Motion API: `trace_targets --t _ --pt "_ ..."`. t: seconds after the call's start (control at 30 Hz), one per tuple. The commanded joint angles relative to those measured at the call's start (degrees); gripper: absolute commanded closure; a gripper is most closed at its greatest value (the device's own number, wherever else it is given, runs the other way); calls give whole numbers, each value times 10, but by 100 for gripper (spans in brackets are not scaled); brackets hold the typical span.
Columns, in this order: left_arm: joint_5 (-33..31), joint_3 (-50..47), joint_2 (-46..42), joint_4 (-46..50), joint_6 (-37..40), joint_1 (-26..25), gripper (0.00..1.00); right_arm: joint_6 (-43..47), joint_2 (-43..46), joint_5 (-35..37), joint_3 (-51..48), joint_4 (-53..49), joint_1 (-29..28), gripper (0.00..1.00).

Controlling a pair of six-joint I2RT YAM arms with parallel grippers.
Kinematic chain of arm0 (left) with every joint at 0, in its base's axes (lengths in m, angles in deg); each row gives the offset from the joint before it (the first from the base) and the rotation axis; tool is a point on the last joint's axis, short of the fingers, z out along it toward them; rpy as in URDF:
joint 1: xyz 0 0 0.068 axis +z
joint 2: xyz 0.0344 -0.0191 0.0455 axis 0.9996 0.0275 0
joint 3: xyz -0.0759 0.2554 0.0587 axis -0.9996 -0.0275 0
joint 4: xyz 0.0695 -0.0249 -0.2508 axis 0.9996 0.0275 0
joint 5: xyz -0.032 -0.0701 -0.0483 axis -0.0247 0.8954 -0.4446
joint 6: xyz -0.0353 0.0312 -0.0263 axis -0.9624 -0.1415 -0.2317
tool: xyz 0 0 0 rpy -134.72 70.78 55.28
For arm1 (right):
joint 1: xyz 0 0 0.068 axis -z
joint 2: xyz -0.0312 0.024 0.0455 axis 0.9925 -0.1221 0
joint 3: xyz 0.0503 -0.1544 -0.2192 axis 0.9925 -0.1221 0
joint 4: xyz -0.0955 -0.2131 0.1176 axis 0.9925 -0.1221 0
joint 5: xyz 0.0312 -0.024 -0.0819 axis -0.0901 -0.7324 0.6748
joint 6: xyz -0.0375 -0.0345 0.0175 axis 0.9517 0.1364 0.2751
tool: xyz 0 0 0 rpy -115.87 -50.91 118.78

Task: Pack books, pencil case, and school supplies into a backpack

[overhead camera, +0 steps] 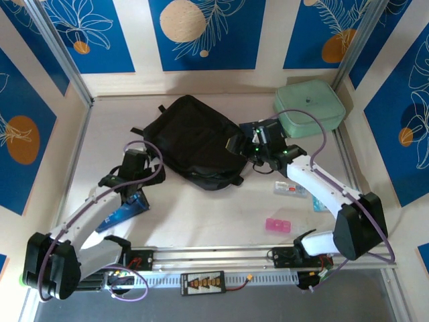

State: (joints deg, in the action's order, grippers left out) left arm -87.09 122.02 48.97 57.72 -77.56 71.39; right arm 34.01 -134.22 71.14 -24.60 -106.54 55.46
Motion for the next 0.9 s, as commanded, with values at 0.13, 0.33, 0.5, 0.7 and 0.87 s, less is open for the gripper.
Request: trace_targets --t 0.13,0.33,0.5,0.7,0.87 --pt "36 -17 41 44 -51 116 0 9 -36 -33 54 -22 -15 24" --pt "62 14 105 53 -38 171 0 11 -44 -36 61 -36 -15 26" --pt "111 3 137 6 -46 172 2 7 -38 -33 56 -36 -14 26" --pt "187 18 168 -19 -17 148 8 10 -38 -35 56 -38 -12 25" --pt "201 17 184 -24 -43 76 11 6 -42 -40 59 -33 -13 26"
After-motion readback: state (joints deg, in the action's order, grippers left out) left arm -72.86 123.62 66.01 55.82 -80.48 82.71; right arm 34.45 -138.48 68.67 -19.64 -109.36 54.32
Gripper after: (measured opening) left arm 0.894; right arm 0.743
